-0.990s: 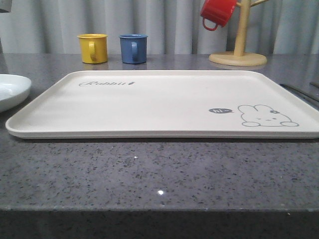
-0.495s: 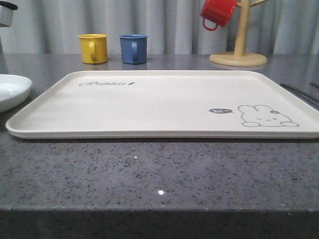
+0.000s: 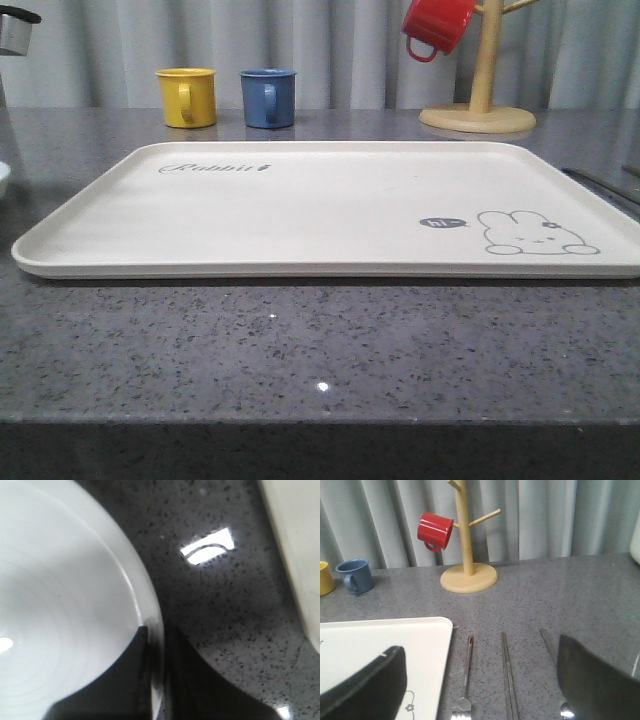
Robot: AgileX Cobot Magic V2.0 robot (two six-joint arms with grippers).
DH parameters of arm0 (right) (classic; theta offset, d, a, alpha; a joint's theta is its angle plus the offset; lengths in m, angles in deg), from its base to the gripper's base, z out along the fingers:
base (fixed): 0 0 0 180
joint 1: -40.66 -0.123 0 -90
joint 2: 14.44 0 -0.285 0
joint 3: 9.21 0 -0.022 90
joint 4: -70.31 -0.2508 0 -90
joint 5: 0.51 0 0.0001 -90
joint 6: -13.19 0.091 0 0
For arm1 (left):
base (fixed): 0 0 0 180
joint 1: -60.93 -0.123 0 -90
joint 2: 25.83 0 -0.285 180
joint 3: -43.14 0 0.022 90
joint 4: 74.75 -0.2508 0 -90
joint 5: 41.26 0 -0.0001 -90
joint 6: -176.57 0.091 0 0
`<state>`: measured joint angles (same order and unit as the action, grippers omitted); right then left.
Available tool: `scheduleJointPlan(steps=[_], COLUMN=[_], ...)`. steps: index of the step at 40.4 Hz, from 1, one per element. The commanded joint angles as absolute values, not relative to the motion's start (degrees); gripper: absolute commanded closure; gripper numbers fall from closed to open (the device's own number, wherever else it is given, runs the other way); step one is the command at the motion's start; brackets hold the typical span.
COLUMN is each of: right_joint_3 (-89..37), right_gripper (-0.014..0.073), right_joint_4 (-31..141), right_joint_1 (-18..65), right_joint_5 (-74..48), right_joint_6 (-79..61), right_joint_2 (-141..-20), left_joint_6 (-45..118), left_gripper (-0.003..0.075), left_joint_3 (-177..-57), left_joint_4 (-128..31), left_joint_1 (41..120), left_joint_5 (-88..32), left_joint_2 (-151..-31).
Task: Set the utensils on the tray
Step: 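Grasp the rim of the white plate with the left gripper, then carry the plate onto the tray and release it with the left gripper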
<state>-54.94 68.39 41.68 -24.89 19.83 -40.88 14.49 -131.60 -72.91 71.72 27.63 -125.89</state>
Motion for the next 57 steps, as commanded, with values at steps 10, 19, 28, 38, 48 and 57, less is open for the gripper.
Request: scheduleJointPlan(steps=[10, 19, 28, 38, 48, 57], right_joint_3=[-53.01, -53.01, -53.01, -53.01, -53.01, -53.01], right_gripper=[-0.0039, -0.0039, -0.0039, -0.0039, -0.0039, -0.0039], right_joint_4=[68.43, 68.43, 68.43, 68.43, 68.43, 68.43], right_joint_1=[41.93, 41.93, 41.93, 41.93, 41.93, 41.93], right_joint_5=[-20.61, -20.61, -20.61, -20.61, -20.61, -20.61], right_joint_6=[19.49, 19.49, 19.49, 19.49, 19.49, 19.49], right_joint_2=[-41.74, -41.74, -41.74, -41.74, -41.74, -41.74], left_joint_6=[8.05, 5.66, 5.66, 5.66, 5.66, 5.66], left_gripper=[0.0739, 0.0739, 0.0739, 0.0739, 0.0714, 0.0423], left_joint_3=[-146.52, -153.84, -158.63, -158.94, -158.94, -159.38], left_joint_4=[-83.12, -83.78, -83.14, -81.89, -79.68, -77.17], left_joint_1=[85.58, 99.91, 108.65, 109.03, 108.91, 108.09], left_joint_5=[30.24, 27.75, 27.66, 28.74, 30.93, 30.69], left_joint_2=[-121.78, -124.02, -131.13, -136.04, -139.16, -139.49])
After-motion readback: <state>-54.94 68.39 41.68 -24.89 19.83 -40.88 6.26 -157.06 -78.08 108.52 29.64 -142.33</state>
